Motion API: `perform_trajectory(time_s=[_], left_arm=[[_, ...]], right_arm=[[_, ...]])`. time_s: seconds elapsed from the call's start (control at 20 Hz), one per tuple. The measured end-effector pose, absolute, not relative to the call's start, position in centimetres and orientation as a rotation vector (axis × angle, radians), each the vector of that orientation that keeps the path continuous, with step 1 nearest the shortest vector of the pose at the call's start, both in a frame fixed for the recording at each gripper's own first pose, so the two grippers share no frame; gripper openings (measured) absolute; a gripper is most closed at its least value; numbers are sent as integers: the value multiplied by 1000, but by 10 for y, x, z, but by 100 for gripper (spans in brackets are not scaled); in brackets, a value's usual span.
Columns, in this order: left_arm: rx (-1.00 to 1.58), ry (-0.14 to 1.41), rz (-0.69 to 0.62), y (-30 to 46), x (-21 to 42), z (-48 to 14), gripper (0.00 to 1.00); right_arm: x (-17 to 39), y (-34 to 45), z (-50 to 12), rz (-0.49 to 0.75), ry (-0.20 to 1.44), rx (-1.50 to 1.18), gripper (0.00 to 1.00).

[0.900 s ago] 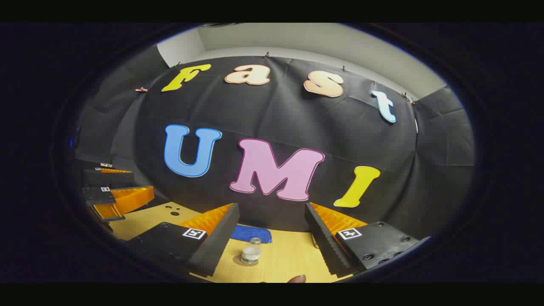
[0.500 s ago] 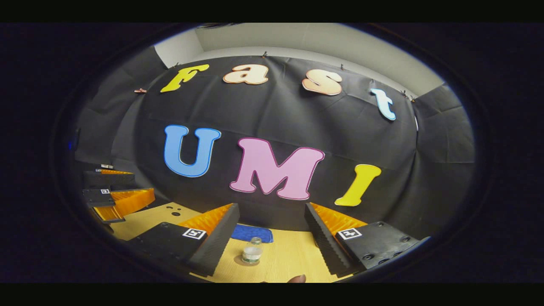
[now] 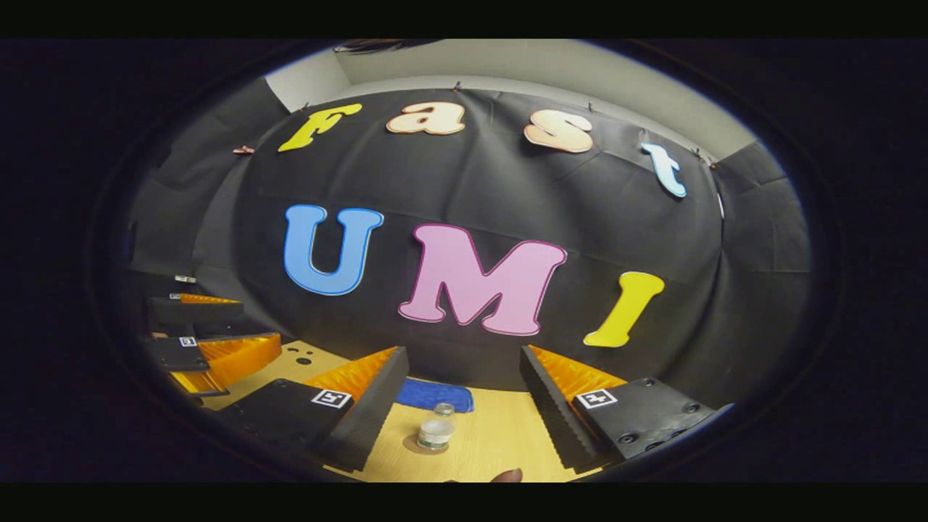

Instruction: Open the teacup lid with one hand, grasp the water bottle and pour water into the teacup with the other hand; after pouring, place the water bottle on the coaster and then close the teacup lid.

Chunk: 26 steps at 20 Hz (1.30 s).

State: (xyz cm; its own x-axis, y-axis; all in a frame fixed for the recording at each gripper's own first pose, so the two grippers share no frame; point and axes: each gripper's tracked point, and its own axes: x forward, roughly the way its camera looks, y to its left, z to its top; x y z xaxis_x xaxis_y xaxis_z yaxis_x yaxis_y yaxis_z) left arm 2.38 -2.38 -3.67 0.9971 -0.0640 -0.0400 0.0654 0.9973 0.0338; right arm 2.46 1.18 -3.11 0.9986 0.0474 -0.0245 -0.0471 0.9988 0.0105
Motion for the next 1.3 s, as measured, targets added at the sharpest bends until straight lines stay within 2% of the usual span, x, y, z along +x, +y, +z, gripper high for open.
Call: perform_trajectory(time_s=[0.5, 0.65, 0.85, 0.9, 0.95, 1.15, 1.2, 1.3], left_arm=[[142, 147, -30, -23, 82, -191, 97], [111, 180, -18, -23, 98, -240, 89], [74, 227, 13, -18, 113, -299, 87], [71, 233, 23, -16, 115, -310, 95], [71, 239, 27, -16, 117, -319, 86], [74, 279, 42, -12, 121, -345, 84], [77, 292, 43, -8, 123, -355, 87], [82, 319, 43, -6, 124, -367, 71]], right_arm=[[77, 7, -137, 11, 66, 21, 96], [86, 5, -181, 0, 87, 18, 96], [90, 9, -227, -2, 109, 37, 96], [91, 10, -235, -3, 116, 32, 96], [91, 10, -244, -5, 122, 23, 96], [84, 16, -263, -3, 146, 11, 96], [82, 17, -264, -1, 150, 9, 96], [81, 18, -267, -1, 155, -4, 96]])
